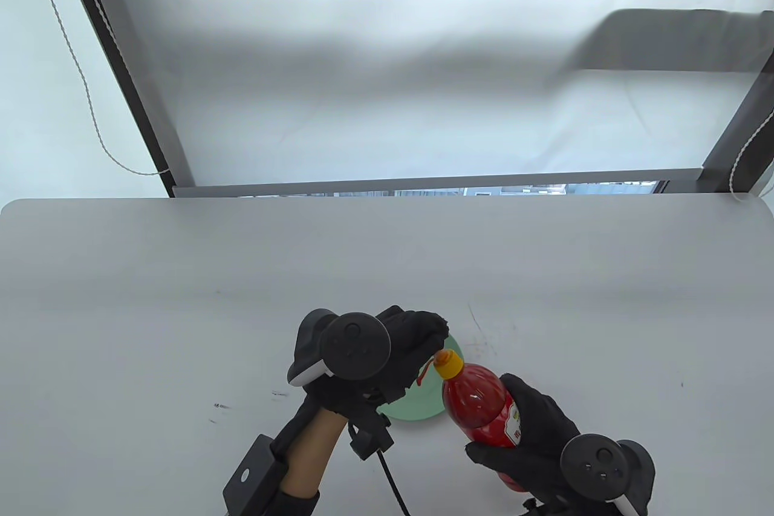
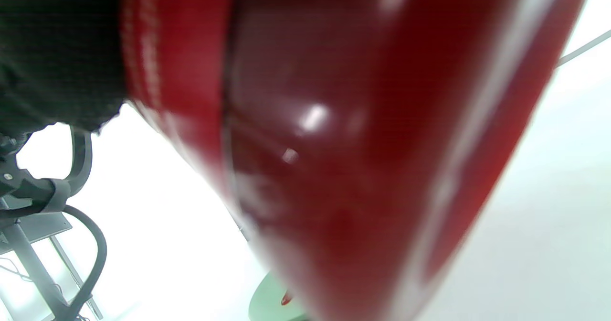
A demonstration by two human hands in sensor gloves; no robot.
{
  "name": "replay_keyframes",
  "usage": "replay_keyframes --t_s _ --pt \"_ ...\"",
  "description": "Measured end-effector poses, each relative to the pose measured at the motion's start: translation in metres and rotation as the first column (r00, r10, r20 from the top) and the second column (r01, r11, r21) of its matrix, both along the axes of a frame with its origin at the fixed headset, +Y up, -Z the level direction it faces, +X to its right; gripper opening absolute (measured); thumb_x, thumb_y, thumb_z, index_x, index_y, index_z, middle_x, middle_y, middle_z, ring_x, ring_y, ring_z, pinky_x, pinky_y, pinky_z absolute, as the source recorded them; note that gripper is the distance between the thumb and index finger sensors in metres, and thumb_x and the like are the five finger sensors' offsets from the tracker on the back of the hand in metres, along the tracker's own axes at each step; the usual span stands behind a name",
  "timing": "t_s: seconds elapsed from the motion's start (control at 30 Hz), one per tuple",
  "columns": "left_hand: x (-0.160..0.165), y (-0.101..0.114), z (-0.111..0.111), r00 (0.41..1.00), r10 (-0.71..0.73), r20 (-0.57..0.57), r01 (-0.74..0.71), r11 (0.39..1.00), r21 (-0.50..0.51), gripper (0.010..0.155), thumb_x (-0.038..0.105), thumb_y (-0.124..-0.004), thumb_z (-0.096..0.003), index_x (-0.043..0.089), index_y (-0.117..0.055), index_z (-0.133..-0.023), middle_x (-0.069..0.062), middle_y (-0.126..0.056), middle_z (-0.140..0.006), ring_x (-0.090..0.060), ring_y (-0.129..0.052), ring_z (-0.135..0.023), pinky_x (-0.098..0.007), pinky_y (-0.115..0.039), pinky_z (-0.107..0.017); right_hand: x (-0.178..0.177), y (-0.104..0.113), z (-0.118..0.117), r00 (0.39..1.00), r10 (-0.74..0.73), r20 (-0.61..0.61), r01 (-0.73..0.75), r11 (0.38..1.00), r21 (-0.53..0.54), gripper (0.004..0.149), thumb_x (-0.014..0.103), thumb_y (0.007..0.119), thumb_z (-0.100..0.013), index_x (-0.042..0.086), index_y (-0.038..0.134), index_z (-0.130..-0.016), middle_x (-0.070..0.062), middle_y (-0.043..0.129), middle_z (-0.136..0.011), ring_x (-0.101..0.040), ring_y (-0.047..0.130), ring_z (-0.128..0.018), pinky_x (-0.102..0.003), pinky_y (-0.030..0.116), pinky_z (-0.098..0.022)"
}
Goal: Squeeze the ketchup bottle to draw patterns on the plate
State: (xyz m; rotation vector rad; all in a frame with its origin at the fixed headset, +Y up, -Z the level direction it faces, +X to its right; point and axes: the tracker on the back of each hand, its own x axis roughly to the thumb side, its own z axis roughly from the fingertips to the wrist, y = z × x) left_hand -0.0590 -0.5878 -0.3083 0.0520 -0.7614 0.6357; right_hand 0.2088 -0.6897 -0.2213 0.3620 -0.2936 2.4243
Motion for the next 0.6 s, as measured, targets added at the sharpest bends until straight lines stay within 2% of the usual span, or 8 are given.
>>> replay_keyframes --t_s 0.1,0.17,0.27,0.37,0.47,0.6 --pt "0.001 0.000 0.000 1.000 -0.029 -0.004 0.029 0.999 0.019 0.043 0.033 -0.066 -0.0610 0.013 -0.067 -0.099 -0.010 -0.091 -0.076 -0.036 -0.085 -0.071 -0.056 -0.072 -0.052 0.001 -0.002 -0.001 1.000 0.003 0.004 -0.003 1.000 -0.006 0.101 0.069 0.097 -0.043 0.013 0.055 -0.116 -0.021 0.079 -0.105 -0.038 0.085 -0.090 -0.064 0.070 -0.074" --pt "-0.002 0.000 -0.001 1.000 -0.018 -0.006 0.018 1.000 0.010 0.052 0.036 -0.068 -0.0609 0.012 -0.059 -0.106 -0.009 -0.089 -0.080 -0.036 -0.084 -0.074 -0.056 -0.071 -0.054 0.001 -0.002 -0.001 1.000 -0.003 0.010 0.003 1.000 -0.006 0.101 0.069 0.097 -0.044 0.013 0.055 -0.116 -0.020 0.079 -0.105 -0.038 0.085 -0.090 -0.064 0.070 -0.074" --pt "-0.008 0.000 -0.003 0.998 0.037 -0.043 -0.037 0.999 -0.005 0.060 0.045 -0.068 -0.0598 0.011 -0.056 -0.107 -0.010 -0.088 -0.082 -0.038 -0.083 -0.075 -0.056 -0.071 -0.054 0.001 -0.003 -0.001 1.000 -0.011 0.013 0.011 1.000 -0.011 0.101 0.069 0.097 -0.044 0.013 0.054 -0.116 -0.021 0.079 -0.105 -0.038 0.085 -0.090 -0.064 0.070 -0.074" --pt "-0.012 -0.002 -0.005 0.988 0.050 -0.146 -0.052 0.999 -0.010 0.064 0.055 -0.068 -0.0574 0.010 -0.064 -0.102 -0.010 -0.091 -0.077 -0.038 -0.085 -0.071 -0.056 -0.072 -0.051 0.000 -0.003 -0.001 1.000 -0.001 0.013 0.002 1.000 -0.009 0.101 0.069 0.097 -0.044 0.013 0.054 -0.116 -0.021 0.079 -0.105 -0.038 0.085 -0.089 -0.064 0.070 -0.074" --pt "-0.008 -0.005 -0.006 0.983 -0.025 -0.184 0.019 0.999 -0.034 0.063 0.062 -0.068 -0.0546 0.012 -0.074 -0.094 -0.007 -0.096 -0.067 -0.036 -0.089 -0.064 -0.055 -0.075 -0.047 -0.002 -0.004 -0.002 1.000 0.004 0.010 -0.004 1.000 -0.012 0.101 0.069 0.097 -0.044 0.013 0.054 -0.116 -0.021 0.079 -0.105 -0.038 0.085 -0.090 -0.064 0.070 -0.074" --pt "-0.003 -0.007 -0.007 0.988 -0.035 -0.152 0.030 0.999 -0.039 0.049 0.051 -0.071 -0.0581 0.012 -0.079 -0.087 -0.002 -0.097 -0.056 -0.032 -0.093 -0.058 -0.054 -0.077 -0.043 -0.002 -0.004 -0.001 1.000 0.010 0.007 -0.010 1.000 -0.013 0.101 0.069 0.097 -0.044 0.013 0.055 -0.116 -0.021 0.079 -0.105 -0.038 0.084 -0.090 -0.064 0.070 -0.074"
